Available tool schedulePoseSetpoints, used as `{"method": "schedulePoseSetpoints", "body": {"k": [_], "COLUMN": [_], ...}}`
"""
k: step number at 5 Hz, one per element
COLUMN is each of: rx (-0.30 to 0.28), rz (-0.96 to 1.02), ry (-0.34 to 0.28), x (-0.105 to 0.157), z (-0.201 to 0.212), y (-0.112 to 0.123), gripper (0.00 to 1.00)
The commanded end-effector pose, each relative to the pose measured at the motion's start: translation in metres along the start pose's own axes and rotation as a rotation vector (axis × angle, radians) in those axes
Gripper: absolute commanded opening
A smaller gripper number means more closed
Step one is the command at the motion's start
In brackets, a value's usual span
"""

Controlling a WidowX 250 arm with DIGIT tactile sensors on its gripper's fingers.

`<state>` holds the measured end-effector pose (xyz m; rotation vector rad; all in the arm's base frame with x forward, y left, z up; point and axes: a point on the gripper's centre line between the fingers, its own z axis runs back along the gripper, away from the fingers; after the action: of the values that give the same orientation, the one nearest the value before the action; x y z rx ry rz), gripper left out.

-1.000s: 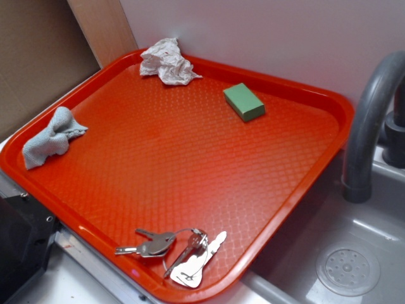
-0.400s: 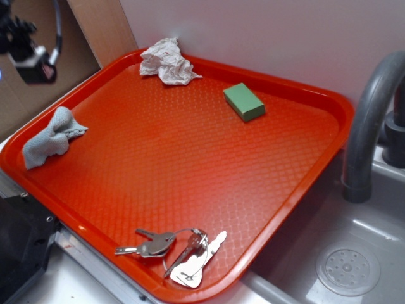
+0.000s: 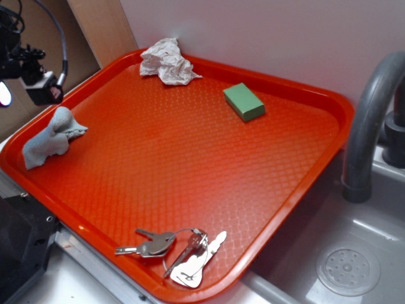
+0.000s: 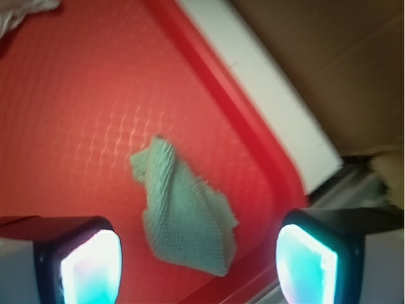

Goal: Grab the blue cloth.

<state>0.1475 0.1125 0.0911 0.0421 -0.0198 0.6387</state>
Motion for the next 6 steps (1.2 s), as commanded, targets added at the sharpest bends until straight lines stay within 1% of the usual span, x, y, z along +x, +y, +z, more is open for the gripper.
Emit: {"method": "schedulePoseSetpoints", "body": {"k": [1,2,3,4,5,6], "rx": [-0.006,0.098,0.113,0.109,0.07,0.03], "rz": [0.03,0.076,0.117,0.139,0.125,0.086], "ry": [-0.022,0.027,0.075,0.038,0.003,-0.008], "x": [-0.002,0.001,0.006,0.004,-0.001,-0.006], "z": [0.005,-0.043,-0.085,-0.08,-0.061,-0.03], "y": [0.015,0.003,-0.009,-0.01,-0.009,-0.018], "gripper": [1.0,1.0,1.0,0.0,0.0,0.0]}}
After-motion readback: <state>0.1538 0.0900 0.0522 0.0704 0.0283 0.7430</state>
